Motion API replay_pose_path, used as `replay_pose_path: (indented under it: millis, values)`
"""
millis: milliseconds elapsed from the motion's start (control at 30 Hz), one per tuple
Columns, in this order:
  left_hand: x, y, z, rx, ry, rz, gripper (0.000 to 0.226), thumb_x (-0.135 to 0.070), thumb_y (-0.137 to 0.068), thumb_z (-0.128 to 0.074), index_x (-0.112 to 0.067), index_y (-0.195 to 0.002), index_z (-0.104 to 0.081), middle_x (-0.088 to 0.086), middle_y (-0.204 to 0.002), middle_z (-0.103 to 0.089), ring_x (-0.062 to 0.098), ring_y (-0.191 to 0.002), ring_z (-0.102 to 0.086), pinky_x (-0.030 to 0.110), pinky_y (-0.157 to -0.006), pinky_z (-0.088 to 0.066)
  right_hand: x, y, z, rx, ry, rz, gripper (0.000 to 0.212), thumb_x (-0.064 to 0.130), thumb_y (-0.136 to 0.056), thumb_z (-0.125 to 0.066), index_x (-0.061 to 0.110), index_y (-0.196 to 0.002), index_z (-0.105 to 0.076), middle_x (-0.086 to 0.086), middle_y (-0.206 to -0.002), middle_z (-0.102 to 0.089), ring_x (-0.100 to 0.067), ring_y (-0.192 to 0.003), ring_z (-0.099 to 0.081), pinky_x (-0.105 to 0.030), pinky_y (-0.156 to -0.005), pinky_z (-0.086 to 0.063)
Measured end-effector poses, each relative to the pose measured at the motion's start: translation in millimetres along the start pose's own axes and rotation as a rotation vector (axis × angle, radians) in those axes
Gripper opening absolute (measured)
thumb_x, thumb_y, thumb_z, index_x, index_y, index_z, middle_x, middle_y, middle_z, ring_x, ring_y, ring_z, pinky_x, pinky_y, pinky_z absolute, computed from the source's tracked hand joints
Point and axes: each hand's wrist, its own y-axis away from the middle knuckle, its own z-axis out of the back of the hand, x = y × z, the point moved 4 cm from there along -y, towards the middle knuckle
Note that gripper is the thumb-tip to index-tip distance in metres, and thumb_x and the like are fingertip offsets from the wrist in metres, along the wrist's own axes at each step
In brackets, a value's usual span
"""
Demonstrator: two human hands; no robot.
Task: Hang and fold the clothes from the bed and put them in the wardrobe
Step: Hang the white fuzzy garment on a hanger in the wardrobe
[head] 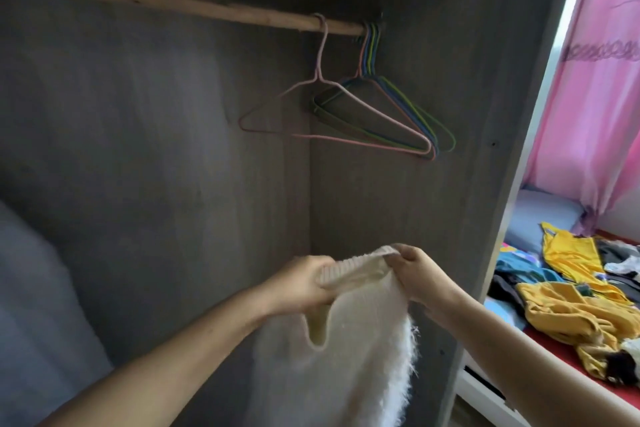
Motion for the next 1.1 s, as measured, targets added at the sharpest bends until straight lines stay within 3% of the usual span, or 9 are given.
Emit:
replay_pose_path:
  millis: [167, 333, 467, 633, 767, 867, 933, 1000, 1100]
  values:
    - [73.9, 9.9, 36.5, -0.164, -0.521, 0.417, 0.020, -0.030, -0.090, -0.053, -0.018, -0.097, -0.068, 0.005, -0.095, -0.071, 0.023, -0.086, -0.067, 0.029, -0.068, -0.050, 57.7, -12.6, 1.9, 0.031, -0.062, 0.189, 0.028, 0.004, -0.094, -0.044, 0.008, -0.073, -0.063, -0.006, -0.064, -0.059, -0.015, -0.053, -0.053, -0.024, -0.049, -0.040]
    - [83.8, -0.6, 55.0, -0.365, 0.912, 0.582, 0.024, -0.001, -0.095, -0.045, -0.007, -0.081, -0.063, 0.005, -0.060, -0.069, 0.012, -0.047, -0.064, 0.025, -0.043, -0.053, 46.6, -11.2, -5.4, 0.489, 0.495, 0.056, 0.029, 0.005, -0.098, -0.043, 0.014, -0.076, -0.060, 0.007, -0.052, -0.056, -0.004, -0.045, -0.052, -0.023, -0.046, -0.047]
    - [58.1, -18.1, 37.5, -0.353, 1.330, 0.584, 0.029, -0.003, -0.099, -0.042, 0.001, -0.076, -0.059, 0.014, -0.058, -0.066, 0.021, -0.047, -0.065, 0.038, -0.057, -0.056, 37.5, -4.3, -9.1, 0.984, 0.973, -0.163, 0.027, 0.005, -0.099, -0.025, 0.013, -0.102, -0.050, 0.001, -0.087, -0.073, -0.005, -0.064, -0.061, -0.019, -0.063, -0.047]
    - [37.2, -34.0, 47.5, -0.420, 1.285, 0.588, 0.034, -0.006, -0.100, -0.038, 0.000, -0.071, -0.055, 0.013, -0.048, -0.061, 0.019, -0.037, -0.059, 0.034, -0.034, -0.047, 119.9, -77.5, 22.4, 0.342, 0.691, 0.282, 0.024, 0.004, -0.099, -0.039, 0.005, -0.105, -0.062, -0.021, -0.108, -0.067, -0.012, -0.073, -0.067, -0.023, -0.069, -0.048]
    - [31.9, -40.8, 60.1, -0.467, 1.197, 0.572, 0.035, -0.008, -0.099, -0.037, -0.002, -0.071, -0.055, 0.012, -0.049, -0.060, 0.023, -0.044, -0.059, 0.036, -0.053, -0.054, 190.8, -160.6, 47.4, -0.291, 0.817, 0.570, 0.033, 0.021, -0.094, -0.052, 0.007, -0.123, -0.057, -0.020, -0.124, -0.058, -0.037, -0.114, -0.055, -0.036, -0.090, -0.043]
    - [31.3, -44.2, 76.7, -0.511, 1.116, 0.563, 0.034, -0.006, -0.097, -0.039, -0.004, -0.067, -0.055, 0.009, -0.047, -0.059, 0.020, -0.041, -0.058, 0.027, -0.046, -0.051, 192.6, -215.7, 37.4, -0.182, 0.829, 0.365, 0.046, 0.029, -0.095, -0.054, 0.001, -0.131, -0.047, -0.023, -0.125, -0.057, -0.035, -0.110, -0.058, -0.035, -0.085, -0.046]
    - [33.7, -44.5, 88.5, -0.563, 1.057, 0.549, 0.034, -0.001, -0.095, -0.039, -0.005, -0.065, -0.055, 0.008, -0.045, -0.058, 0.018, -0.037, -0.057, 0.024, -0.040, -0.049, 190.3, -235.4, 24.3, -0.039, 0.677, 0.302, 0.038, 0.025, -0.097, -0.052, -0.002, -0.124, -0.054, -0.017, -0.090, -0.063, -0.017, -0.066, -0.067, -0.026, -0.054, -0.049]
    - [41.0, -40.2, 98.9, -0.598, 0.962, 0.535, 0.035, 0.005, -0.093, -0.038, -0.004, -0.065, -0.055, 0.008, -0.046, -0.058, 0.017, -0.037, -0.057, 0.023, -0.039, -0.048, 194.1, -246.5, 16.2, 0.006, 0.484, 0.333, 0.029, 0.016, -0.097, -0.050, -0.003, -0.115, -0.062, -0.006, -0.063, -0.049, -0.007, -0.032, -0.046, -0.019, -0.032, -0.034]
    - [66.5, -20.7, 114.8, -0.653, 0.667, 0.560, 0.034, 0.009, -0.092, -0.045, -0.005, -0.064, -0.058, 0.006, -0.047, -0.058, 0.016, -0.039, -0.056, 0.017, -0.040, -0.044, 202.4, -245.1, 8.2, -0.157, 0.466, 0.543, 0.023, 0.017, -0.098, -0.046, 0.009, -0.100, -0.068, -0.003, -0.072, -0.054, -0.016, -0.062, -0.051, -0.025, -0.053, -0.033]
